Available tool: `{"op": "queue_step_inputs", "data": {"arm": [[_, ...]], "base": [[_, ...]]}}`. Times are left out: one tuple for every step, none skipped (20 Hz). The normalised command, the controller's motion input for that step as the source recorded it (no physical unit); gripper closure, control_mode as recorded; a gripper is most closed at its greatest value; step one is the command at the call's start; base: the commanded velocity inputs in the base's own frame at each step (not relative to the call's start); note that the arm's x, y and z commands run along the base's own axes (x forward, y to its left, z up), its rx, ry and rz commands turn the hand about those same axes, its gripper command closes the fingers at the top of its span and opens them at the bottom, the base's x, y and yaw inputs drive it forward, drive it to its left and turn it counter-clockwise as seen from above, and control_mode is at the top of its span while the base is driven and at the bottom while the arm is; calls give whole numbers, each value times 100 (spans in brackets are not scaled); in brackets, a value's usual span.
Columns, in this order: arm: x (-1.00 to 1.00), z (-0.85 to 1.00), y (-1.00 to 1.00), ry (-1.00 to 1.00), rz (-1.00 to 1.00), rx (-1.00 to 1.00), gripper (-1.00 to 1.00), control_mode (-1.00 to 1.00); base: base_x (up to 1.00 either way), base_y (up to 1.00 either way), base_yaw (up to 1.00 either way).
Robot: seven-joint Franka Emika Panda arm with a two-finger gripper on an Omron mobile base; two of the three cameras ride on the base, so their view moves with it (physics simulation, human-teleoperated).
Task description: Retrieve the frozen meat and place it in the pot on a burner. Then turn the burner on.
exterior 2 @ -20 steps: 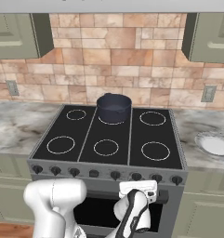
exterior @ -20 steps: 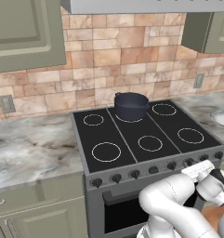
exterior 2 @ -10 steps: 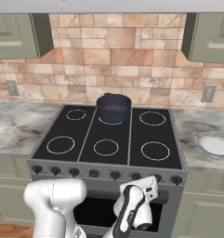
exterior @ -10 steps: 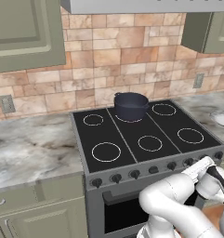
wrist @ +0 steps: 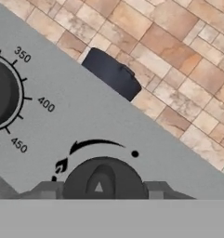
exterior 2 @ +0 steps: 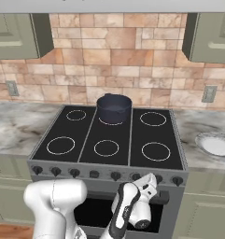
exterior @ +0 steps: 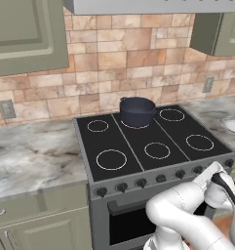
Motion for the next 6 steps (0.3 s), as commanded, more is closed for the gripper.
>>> {"op": "queue_step_inputs", "data": {"arm": [[0,0,0,0,1,-35,100,-100],[0,0,1,0,1,-34,100,-100],[0,0,0,0,1,-33,100,-100],[0,0,0,0,0,-32,100,-100],[0,0,2,0,0,-31,100,-100],[0,0,1,1,0,-30,100,-100]], "base": [[0,0,0],[0,0,0],[0,0,0],[0,0,0],[0,0,0],[0,0,0]]}}
